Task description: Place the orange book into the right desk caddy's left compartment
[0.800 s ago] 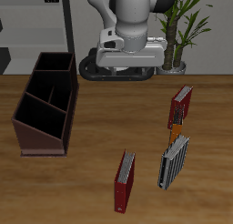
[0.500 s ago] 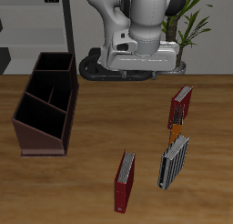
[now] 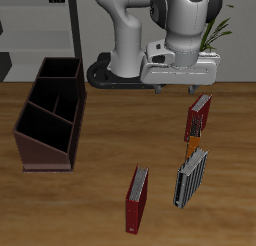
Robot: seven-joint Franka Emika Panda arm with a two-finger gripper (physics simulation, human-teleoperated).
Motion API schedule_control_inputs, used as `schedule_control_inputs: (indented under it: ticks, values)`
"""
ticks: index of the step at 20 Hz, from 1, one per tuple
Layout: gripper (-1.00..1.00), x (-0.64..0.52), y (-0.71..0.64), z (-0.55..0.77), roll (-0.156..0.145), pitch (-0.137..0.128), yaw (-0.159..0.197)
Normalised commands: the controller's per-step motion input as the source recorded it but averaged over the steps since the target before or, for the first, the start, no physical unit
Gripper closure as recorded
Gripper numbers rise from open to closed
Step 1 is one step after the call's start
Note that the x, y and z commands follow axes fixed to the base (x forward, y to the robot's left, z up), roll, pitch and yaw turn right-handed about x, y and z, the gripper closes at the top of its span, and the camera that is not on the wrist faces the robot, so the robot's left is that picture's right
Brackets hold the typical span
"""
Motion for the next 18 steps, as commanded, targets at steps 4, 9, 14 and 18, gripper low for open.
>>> schedule_control_inputs:
  ticks: [4,9,14,18]
  values:
    - [-1.0,0.12,0.36,-0.08,0.006,-0.005,0.0]
    - [-1.0,0.15,0.22,-0.04,0.008,0.007,-0.038]
    - [-1.0,0.09,0.17,-0.03,0.049,-0.042,-0.029]
    - [-1.0,0.13,0.07,-0.2,0.052,-0.007,-0.004]
